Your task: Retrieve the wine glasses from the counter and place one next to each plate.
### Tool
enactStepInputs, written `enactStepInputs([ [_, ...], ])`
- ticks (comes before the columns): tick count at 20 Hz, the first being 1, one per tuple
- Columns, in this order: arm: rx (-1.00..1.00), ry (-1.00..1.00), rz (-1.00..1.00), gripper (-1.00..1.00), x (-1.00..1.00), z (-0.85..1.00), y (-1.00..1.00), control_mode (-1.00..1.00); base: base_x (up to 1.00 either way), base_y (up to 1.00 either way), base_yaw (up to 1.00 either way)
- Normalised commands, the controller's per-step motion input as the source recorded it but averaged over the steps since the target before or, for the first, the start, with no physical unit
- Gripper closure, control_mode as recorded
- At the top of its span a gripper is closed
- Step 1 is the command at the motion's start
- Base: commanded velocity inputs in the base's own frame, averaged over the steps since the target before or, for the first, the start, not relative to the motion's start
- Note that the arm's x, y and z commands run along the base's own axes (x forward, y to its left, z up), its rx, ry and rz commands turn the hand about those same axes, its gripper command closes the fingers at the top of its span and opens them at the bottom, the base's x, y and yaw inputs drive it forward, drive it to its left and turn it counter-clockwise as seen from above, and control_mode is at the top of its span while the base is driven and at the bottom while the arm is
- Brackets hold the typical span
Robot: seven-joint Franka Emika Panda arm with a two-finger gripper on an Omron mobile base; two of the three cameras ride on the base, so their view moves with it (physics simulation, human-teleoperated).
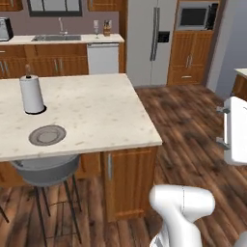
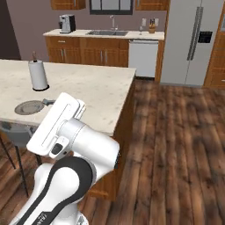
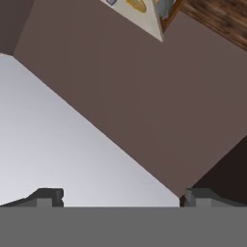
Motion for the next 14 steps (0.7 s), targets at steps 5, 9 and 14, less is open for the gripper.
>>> enactStepInputs([
  [5,0.00,0.00,0.00,-1.00,0.00,0.00,0.00,1.00,0.00,-1.00,-0.14],
  [9,0.00,0.00,0.00,-1.00,0.00,0.00,0.00,1.00,0.20,-1.00,-0.09],
  [14,0.00,0.00,0.00,-1.00,0.00,0.00,0.00,1.00,0.94,-1.00,-0.04],
])
